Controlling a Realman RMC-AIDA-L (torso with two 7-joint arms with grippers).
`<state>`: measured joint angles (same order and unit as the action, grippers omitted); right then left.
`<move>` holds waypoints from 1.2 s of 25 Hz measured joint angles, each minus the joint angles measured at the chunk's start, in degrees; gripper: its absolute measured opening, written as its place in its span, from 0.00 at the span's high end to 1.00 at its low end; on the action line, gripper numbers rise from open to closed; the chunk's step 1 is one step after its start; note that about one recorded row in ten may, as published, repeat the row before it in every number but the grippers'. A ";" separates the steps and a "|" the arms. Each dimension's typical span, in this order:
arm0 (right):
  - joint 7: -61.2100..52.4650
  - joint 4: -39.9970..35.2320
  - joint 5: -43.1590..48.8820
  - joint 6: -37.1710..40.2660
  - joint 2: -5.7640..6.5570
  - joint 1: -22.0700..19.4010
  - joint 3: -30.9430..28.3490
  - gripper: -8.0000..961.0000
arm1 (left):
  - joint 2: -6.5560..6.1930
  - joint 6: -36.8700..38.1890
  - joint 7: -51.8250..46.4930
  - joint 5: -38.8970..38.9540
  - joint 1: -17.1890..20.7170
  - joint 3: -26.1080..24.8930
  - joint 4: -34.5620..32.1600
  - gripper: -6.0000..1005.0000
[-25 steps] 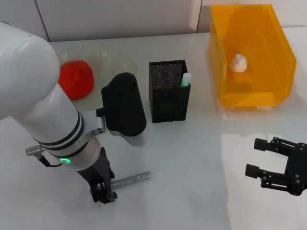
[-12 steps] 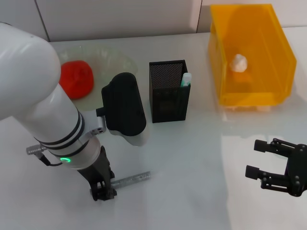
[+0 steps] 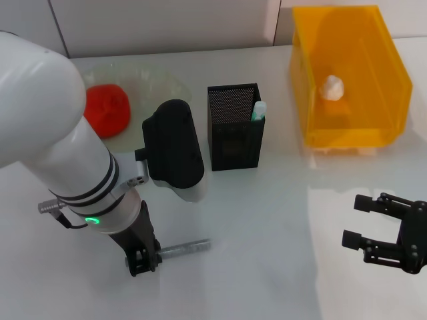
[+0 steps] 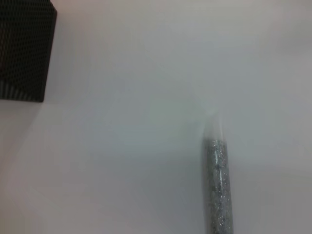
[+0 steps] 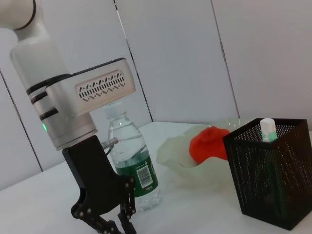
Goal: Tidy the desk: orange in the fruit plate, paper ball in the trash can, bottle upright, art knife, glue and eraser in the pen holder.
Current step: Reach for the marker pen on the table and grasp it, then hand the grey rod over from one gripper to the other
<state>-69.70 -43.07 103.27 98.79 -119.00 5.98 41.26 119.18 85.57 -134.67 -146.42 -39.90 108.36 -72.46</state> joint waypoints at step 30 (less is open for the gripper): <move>0.77 5.93 -0.62 11.95 0.62 2.41 -21.64 0.18 | -0.09 -0.45 3.06 8.02 1.15 -4.54 -0.79 0.88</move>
<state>-68.93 -37.14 102.65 110.74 -118.39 8.39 19.62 119.09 85.12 -131.61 -138.40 -38.75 103.83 -73.26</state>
